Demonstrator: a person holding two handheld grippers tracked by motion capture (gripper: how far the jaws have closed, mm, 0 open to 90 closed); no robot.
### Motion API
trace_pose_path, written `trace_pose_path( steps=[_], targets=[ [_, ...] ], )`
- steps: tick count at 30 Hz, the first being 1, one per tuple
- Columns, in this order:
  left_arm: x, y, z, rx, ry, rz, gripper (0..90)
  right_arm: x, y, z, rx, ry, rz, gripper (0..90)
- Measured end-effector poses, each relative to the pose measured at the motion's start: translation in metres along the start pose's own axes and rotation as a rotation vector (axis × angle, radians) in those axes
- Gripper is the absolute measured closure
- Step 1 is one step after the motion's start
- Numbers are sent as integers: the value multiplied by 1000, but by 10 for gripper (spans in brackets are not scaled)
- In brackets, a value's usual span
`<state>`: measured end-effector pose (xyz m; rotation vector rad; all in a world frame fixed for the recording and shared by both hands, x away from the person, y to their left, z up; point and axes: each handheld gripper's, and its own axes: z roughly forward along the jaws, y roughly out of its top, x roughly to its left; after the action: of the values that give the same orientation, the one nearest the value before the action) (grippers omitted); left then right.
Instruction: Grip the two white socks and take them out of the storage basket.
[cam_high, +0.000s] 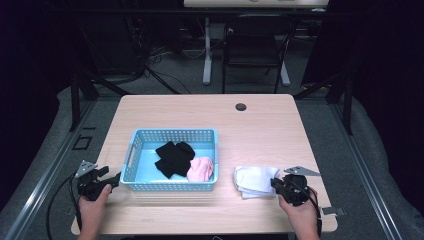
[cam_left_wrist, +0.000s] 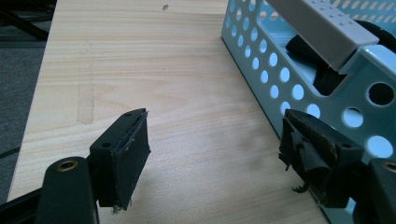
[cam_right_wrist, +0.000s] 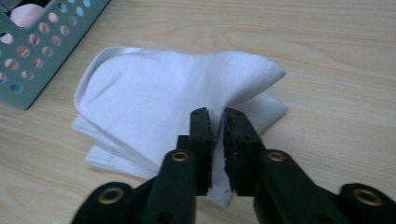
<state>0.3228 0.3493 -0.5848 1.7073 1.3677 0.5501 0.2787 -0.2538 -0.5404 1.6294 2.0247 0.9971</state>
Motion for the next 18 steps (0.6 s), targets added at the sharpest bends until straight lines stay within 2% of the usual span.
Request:
trace_pose_path(
  steps=[2,4,8,15,18],
  targets=[
    [0,0,0,-1,0,0,239,-4,-2,-1,-18,-28,15,641],
    [0,0,0,-1,0,0,239,-4,-3,-1,-32,-35,21,608],
    [0,0,0,-2,-1,0,239,-2,-5,-7,-96,-50,26,506],
    [0,0,0,0,-1,2,239,11,-5,-13,-139,-43,-31,477],
    [0,0,0,0,0,2,239,22,-3,-13,-153,-16,-62,474]
  ],
)
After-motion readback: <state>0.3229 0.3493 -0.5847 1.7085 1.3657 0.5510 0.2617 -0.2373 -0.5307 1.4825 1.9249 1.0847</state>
